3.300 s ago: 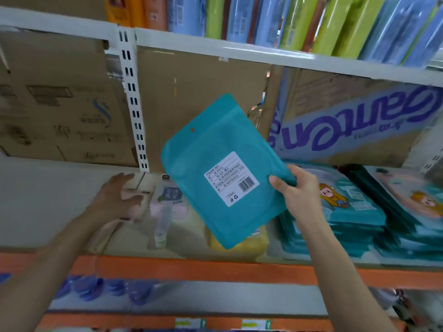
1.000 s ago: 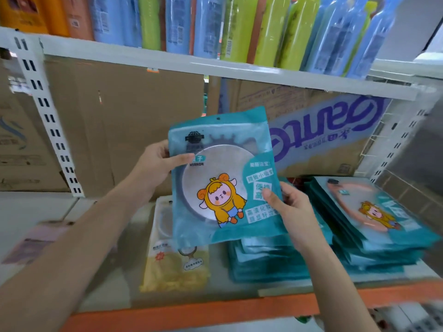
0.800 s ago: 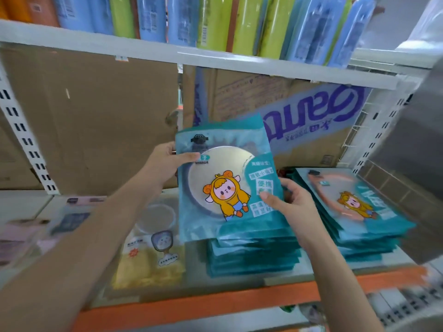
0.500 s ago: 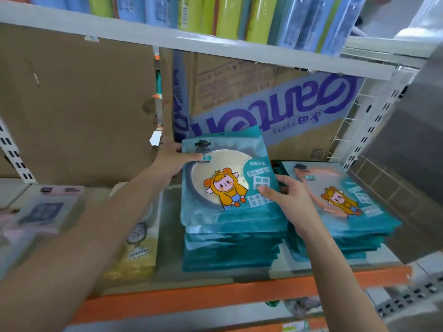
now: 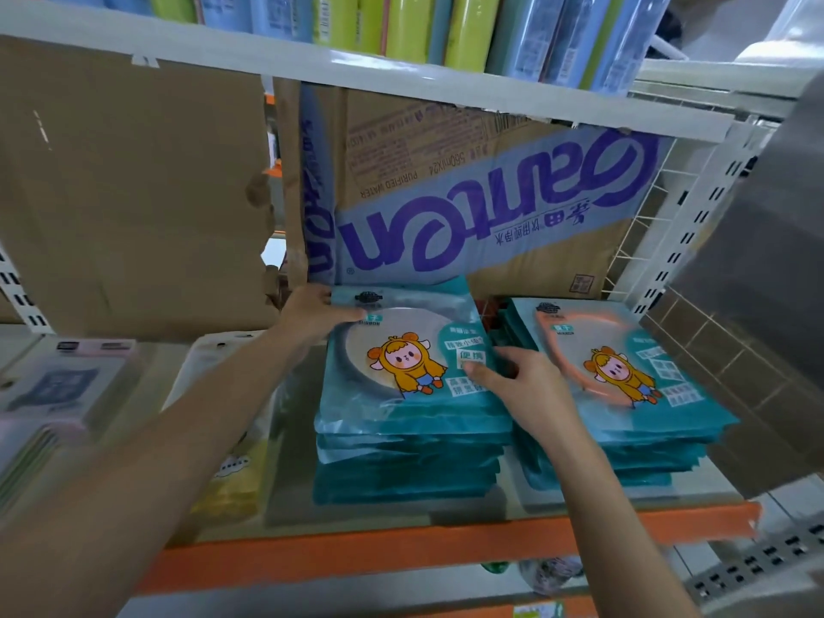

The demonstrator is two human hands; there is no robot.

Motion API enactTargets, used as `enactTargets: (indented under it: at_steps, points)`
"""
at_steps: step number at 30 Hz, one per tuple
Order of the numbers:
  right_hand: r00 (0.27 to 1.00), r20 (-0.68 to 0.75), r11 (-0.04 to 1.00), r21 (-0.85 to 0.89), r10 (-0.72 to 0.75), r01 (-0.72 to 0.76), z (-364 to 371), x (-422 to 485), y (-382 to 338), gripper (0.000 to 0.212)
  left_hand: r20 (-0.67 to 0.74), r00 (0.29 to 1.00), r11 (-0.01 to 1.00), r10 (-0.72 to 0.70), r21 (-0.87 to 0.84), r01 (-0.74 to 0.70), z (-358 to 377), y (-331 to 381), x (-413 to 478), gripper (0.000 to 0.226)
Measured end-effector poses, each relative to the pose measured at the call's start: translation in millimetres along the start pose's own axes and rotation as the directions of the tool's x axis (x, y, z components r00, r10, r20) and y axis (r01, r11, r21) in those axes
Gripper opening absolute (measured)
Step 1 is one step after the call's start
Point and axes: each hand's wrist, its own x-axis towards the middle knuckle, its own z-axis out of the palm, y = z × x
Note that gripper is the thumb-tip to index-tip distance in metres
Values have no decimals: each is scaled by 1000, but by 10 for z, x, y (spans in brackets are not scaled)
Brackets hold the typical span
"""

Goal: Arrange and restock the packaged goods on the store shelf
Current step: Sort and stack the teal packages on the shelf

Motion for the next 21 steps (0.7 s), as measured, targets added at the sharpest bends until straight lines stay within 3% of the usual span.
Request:
enactTargets:
  at_steps: [3,5,7,13,18,21]
  points:
    - [1000,-4,999,-45,1,-2,3,-11,1,64,18,1000,1000,-3,-31,4,56,-26,-37,33]
    - [1000,-7,998,-67,0,0,10,-22,-3,70,32,999,997,-18,-76,20,127,-32,-79,22]
    - [1000,-3,999,-38,3,-3,3,-31,-13,63,49,998,992,-30,-120,36,192,-24,-118,16]
    - [998,60,1000,29,-9,8,-9,-54,-1,43,49,997,990,-52,-127,58,211,-71,-129,34]
    - [997,68,999,36,-23,21,-5,-59,12,25,46,997,989,-63,-131,69,218,-59,-146,29]
    - [997,70,999,33,-27,25,-8,-62,19,27,53,996,989,-73,-126,80,220,-68,-151,31]
